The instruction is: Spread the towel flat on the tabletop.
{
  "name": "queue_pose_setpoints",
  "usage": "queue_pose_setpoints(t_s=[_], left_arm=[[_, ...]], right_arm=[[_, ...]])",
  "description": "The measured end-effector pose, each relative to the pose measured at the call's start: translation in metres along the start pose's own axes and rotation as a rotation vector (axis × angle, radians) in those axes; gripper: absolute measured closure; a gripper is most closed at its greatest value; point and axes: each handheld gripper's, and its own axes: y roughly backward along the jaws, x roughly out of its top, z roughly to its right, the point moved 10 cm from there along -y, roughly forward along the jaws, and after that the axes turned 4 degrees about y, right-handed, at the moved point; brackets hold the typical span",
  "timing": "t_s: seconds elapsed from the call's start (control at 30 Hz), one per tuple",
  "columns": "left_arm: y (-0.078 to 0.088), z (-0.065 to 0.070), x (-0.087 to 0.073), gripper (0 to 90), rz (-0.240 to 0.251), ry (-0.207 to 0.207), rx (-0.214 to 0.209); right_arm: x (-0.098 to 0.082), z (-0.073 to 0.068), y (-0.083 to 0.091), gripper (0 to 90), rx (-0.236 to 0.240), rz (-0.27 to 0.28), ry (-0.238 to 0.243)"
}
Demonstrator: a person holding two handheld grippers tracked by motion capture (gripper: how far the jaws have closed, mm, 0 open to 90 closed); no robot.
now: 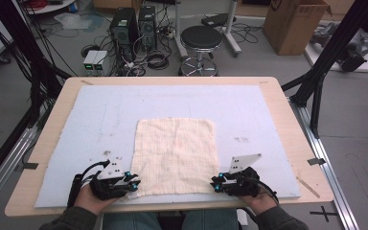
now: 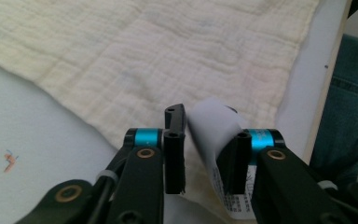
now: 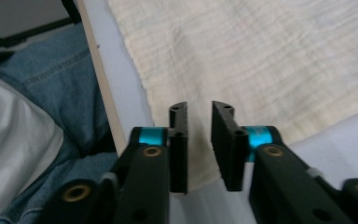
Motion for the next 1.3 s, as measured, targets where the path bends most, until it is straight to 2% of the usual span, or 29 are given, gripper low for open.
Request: queue_pose_setpoints(t_s=[0.07,0.37,0.47,0.63,1.0,1.1,1.3], left_arm=[[0.001,-0.003,0.001,66.0,0.014,0.008,0.001],[0.009,-0.015,0.012,58.0,0.101,0.058,0.003],[0.010,-0.018,0.014,55.2,0.115,0.064,0.013],[0.012,-0.023,0.017,50.7,0.132,0.075,0.029],[0.013,-0.034,0.021,42.0,0.163,0.097,0.073],[0.012,-0.036,0.021,39.7,0.165,0.101,0.085],[0.012,-0.037,0.021,38.8,0.164,0.099,0.089]], right_arm=[[0.002,0.004,0.002,69.2,-0.013,0.020,-0.005],[0.012,0.026,0.006,53.1,-0.068,0.095,-0.058],[0.011,0.032,0.006,48.2,-0.081,0.094,-0.075],[0.011,0.039,0.003,40.3,-0.111,0.078,-0.074],[0.018,0.053,-0.001,25.8,-0.161,0.087,-0.074],[0.021,0.053,-0.002,22.7,-0.147,0.100,-0.086],[0.026,0.052,-0.001,21.2,-0.151,0.121,-0.076]])
